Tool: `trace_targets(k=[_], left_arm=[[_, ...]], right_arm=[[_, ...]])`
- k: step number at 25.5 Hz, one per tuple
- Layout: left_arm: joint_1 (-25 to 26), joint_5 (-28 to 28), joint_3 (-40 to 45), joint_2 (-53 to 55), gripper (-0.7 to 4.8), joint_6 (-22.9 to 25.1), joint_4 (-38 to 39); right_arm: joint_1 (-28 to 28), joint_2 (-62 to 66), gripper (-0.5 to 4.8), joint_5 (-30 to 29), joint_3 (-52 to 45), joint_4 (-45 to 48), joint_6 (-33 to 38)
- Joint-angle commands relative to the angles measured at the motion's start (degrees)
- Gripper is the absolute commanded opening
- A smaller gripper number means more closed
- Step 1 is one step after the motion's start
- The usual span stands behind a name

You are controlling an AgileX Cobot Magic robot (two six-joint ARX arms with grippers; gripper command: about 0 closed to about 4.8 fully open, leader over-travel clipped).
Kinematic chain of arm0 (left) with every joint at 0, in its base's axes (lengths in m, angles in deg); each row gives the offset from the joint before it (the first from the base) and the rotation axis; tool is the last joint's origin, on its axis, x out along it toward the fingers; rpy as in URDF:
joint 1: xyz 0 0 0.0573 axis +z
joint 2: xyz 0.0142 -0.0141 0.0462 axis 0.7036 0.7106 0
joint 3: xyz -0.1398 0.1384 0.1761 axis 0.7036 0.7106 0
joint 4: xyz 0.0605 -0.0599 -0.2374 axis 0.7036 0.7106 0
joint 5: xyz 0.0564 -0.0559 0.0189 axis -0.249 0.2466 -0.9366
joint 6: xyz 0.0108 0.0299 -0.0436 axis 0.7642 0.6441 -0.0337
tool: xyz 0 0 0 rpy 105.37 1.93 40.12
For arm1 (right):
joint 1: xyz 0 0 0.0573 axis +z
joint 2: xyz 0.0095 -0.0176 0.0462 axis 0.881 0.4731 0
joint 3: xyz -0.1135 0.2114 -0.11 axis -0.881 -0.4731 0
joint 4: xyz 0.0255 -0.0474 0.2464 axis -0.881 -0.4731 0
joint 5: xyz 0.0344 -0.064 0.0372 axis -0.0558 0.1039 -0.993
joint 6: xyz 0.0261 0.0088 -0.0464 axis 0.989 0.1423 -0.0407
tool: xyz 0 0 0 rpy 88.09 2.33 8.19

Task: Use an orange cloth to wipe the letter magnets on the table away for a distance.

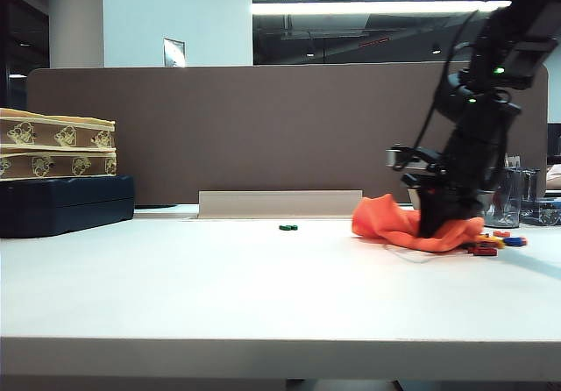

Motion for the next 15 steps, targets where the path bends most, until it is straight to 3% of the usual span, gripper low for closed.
trace_targets(k=[1, 10, 15], left_arm=[[0.04, 0.33, -0.33, 0.04, -0.05, 0.04, -0.52], [0.04, 0.28, -0.31, 0.04, -0.05, 0.22, 0.57], [0.04, 0.17, -0.31, 0.04, -0.05, 0.24, 0.94]], right_arm=[[-3.39, 1.9, 0.53, 6.16, -1.31, -6.1, 0.04], [-13.11, 1.86, 0.52, 5.57, -1.31, -6.56, 1.64], [-16.22, 1.01, 0.52, -2.1, -1.29, -5.81, 3.5]])
